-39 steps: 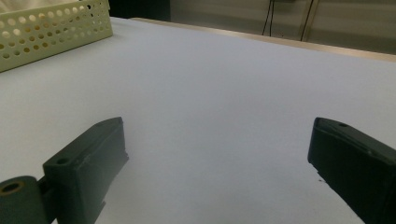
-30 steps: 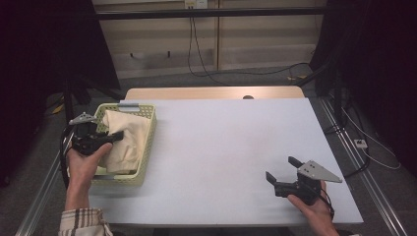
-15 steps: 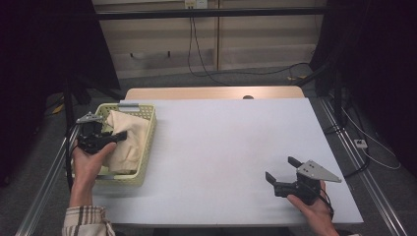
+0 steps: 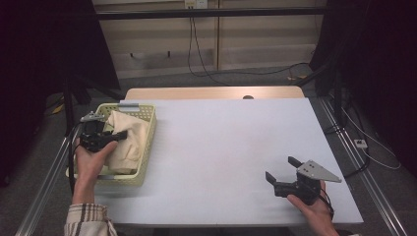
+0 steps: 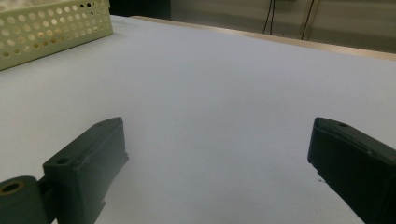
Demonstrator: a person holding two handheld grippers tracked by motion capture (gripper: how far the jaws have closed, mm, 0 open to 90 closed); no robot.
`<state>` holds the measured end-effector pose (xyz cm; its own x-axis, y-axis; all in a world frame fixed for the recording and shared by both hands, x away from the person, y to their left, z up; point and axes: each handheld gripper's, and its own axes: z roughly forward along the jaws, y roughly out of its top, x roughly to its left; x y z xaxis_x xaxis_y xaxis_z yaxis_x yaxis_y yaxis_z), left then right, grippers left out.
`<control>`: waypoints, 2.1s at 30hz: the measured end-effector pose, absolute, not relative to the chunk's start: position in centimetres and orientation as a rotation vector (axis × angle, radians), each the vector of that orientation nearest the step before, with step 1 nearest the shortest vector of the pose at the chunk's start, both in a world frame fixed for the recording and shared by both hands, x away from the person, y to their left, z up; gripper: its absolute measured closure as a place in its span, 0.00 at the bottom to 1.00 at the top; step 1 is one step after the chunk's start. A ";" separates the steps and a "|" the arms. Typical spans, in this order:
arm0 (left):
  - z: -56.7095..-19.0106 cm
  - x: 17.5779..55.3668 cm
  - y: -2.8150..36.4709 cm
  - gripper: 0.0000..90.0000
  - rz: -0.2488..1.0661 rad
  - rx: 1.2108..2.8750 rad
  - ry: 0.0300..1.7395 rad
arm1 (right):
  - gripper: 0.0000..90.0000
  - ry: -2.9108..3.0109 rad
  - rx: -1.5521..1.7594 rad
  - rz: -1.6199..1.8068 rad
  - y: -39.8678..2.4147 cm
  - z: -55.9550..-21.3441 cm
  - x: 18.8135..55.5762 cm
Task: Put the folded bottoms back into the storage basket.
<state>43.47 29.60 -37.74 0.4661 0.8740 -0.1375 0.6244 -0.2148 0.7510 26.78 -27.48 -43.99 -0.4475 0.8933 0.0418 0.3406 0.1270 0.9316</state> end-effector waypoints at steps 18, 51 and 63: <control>-38.6 44.5 29.8 0.79 0.448 1.970 1.293 | 0.05 1.865 1.188 1.312 -27.5 -44.0 26.8; -39.7 45.4 29.7 0.51 0.498 2.007 1.431 | 0.05 1.865 1.189 1.310 -27.5 -44.0 26.8; -40.3 46.0 29.8 0.25 0.451 2.002 1.527 | 0.05 1.864 1.192 1.307 -27.5 -44.0 26.8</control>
